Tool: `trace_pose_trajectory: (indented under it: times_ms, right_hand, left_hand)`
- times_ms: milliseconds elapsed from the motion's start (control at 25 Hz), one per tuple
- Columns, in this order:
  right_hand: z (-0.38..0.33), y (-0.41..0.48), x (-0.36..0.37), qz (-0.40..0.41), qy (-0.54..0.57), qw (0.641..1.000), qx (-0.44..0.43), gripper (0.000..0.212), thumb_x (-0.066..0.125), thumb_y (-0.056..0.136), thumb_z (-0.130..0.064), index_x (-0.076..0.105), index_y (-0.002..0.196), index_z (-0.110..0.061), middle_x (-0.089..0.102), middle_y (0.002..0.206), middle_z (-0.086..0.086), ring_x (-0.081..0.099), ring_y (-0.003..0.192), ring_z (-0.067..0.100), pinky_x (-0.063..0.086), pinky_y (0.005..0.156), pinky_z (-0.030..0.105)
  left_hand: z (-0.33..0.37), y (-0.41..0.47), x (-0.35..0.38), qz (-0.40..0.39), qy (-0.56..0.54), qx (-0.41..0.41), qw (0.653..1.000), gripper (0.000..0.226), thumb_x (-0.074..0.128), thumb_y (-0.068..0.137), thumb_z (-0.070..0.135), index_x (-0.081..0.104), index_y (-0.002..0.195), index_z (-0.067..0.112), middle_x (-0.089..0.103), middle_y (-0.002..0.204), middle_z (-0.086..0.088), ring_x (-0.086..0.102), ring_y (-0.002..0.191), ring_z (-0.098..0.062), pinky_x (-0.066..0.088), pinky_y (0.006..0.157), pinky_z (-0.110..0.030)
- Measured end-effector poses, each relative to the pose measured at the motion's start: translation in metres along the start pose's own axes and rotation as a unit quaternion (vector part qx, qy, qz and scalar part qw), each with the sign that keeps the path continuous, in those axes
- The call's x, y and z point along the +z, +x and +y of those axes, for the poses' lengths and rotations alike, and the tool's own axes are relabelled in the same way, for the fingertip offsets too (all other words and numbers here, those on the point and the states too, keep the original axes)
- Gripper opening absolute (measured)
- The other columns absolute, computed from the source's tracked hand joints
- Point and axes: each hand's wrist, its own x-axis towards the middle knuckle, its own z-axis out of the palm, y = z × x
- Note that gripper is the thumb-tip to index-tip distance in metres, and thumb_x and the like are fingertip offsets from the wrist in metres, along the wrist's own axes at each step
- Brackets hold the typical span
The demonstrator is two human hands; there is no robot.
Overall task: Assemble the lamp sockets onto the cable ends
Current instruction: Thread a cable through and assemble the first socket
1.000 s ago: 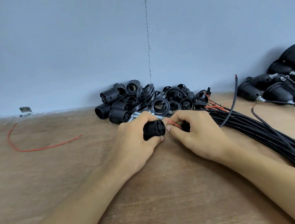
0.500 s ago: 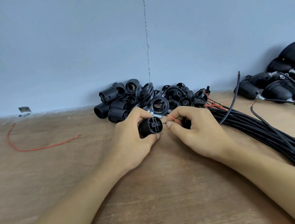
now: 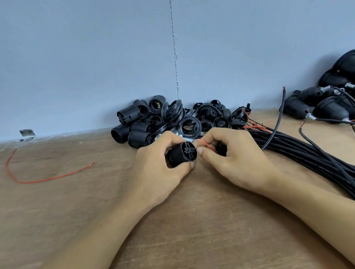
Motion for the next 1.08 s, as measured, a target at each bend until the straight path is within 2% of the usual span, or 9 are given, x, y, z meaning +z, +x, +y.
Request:
trace_pose_trajectory:
  times_ms: [280, 560, 760, 1080]
  right_hand:
    - [0.0028, 0.0005, 0.0019, -0.007, -0.037, 0.999, -0.024, 0.009, 0.069, 0.089, -0.018, 0.068, 0.082, -0.023, 0.058, 0.067, -0.007, 0.053, 0.07, 0.01, 0.038, 0.063, 0.014]
    - [0.0055, 0.0013, 0.0028, -0.009, -0.071, 0.996, -0.053, 0.01, 0.066, 0.089, -0.016, 0.064, 0.081, -0.021, 0.058, 0.069, -0.006, 0.053, 0.07, 0.011, 0.04, 0.063, 0.019]
    - [0.0049, 0.0015, 0.0029, -0.006, -0.094, 0.992, -0.083, 0.009, 0.064, 0.089, -0.015, 0.061, 0.081, -0.017, 0.055, 0.07, -0.008, 0.05, 0.069, 0.01, 0.037, 0.062, 0.017]
    - [0.0063, 0.0026, 0.0024, -0.029, -0.121, 0.986, -0.111, 0.011, 0.062, 0.09, -0.014, 0.057, 0.08, -0.013, 0.052, 0.072, -0.007, 0.048, 0.068, 0.013, 0.04, 0.063, 0.029]
  left_hand:
    - [0.0025, -0.0002, -0.0004, 0.004, 0.04, 0.02, 0.999, 0.029, 0.084, 0.077, 0.029, 0.066, 0.097, 0.041, 0.072, 0.087, 0.019, 0.07, 0.084, -0.005, 0.06, 0.074, -0.039]
    - [0.0028, -0.0018, 0.0001, 0.004, 0.041, 0.025, 0.999, 0.031, 0.083, 0.074, 0.034, 0.066, 0.098, 0.045, 0.072, 0.087, 0.021, 0.07, 0.083, -0.003, 0.061, 0.074, -0.039]
    - [0.0035, -0.0019, 0.0013, 0.005, 0.036, 0.024, 0.999, 0.031, 0.08, 0.073, 0.039, 0.066, 0.1, 0.041, 0.073, 0.089, 0.022, 0.071, 0.086, -0.003, 0.061, 0.076, -0.04]
    - [0.0065, -0.0023, 0.0025, 0.005, 0.057, 0.028, 0.998, 0.035, 0.08, 0.071, 0.043, 0.064, 0.101, 0.045, 0.07, 0.089, 0.026, 0.069, 0.083, 0.0, 0.06, 0.074, -0.036]
